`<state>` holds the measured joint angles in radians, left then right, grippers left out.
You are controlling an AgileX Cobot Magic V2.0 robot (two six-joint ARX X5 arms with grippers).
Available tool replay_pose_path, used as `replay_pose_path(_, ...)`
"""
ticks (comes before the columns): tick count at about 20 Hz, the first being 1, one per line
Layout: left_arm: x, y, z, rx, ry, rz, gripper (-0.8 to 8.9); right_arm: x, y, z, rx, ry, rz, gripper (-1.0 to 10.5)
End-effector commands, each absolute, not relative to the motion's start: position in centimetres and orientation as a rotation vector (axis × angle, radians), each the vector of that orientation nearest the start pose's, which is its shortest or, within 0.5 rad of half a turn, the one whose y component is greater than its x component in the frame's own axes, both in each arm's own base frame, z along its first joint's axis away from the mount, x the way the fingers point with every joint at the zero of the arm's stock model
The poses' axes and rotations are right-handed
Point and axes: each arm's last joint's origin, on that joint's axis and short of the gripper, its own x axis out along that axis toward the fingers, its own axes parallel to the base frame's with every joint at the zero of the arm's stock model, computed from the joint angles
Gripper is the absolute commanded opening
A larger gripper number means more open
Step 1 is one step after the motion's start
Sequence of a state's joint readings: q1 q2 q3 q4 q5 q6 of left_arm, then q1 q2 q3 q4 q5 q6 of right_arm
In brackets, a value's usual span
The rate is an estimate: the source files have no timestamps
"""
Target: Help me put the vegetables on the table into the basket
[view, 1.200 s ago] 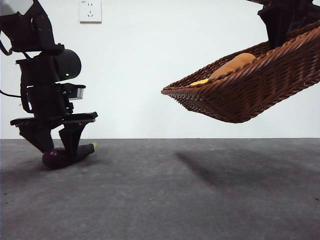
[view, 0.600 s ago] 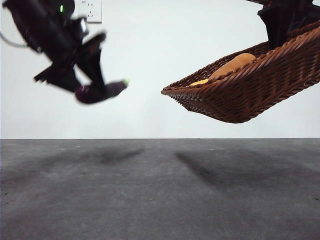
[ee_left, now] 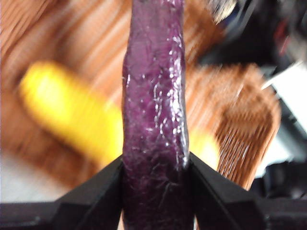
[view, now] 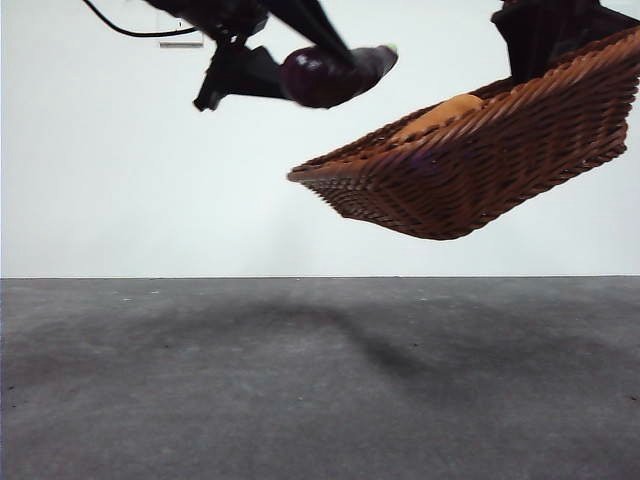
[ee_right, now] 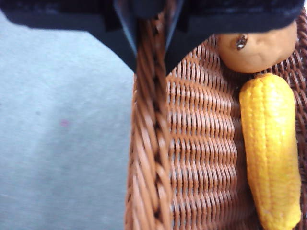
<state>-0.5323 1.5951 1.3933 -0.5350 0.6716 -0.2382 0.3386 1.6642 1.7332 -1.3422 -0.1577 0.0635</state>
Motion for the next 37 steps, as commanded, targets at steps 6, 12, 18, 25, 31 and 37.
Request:
replay_pose_path(6, 28.7, -20.2, 31.3, -0.369, 0.982, -0.878, 4.05, 28.4, 13.6, 35.0, -0.080, 1.292, 0.509, -0.1)
replay_pose_path(12, 28.7, -20.7, 31.8, -0.424, 0.957, -0.875, 4.99, 28.4, 14.1, 35.1, -0.057, 1.279, 0.543, -0.1)
replay_pose_path(18, 26.1, -18.4, 36.3, -0.290, 0.723, -0.907, 4.40, 29.9, 10.7, 35.0, -0.012, 1.264, 0.461, -0.1)
replay_pose_path(25, 19.2, -13.4, 39.7, -0.007, 0.693, -0.780, -0.04, 33.4, 4.2, 34.0, 0.127, 1.196, 0.380, -0.1)
replay_pose_path(31, 16.6, -11.8, 38.3, 0.181, 0.903, -0.653, -0.04, 39.2, 0.7, 26.1, 0.249, 1.289, 0.472, -0.1)
replay_pose_path(37, 15.8, -11.7, 37.8, 0.218, 0.984, -0.642, -0.03, 42.7, 0.7, 19.2, 0.339, 1.321, 0.528, -0.1)
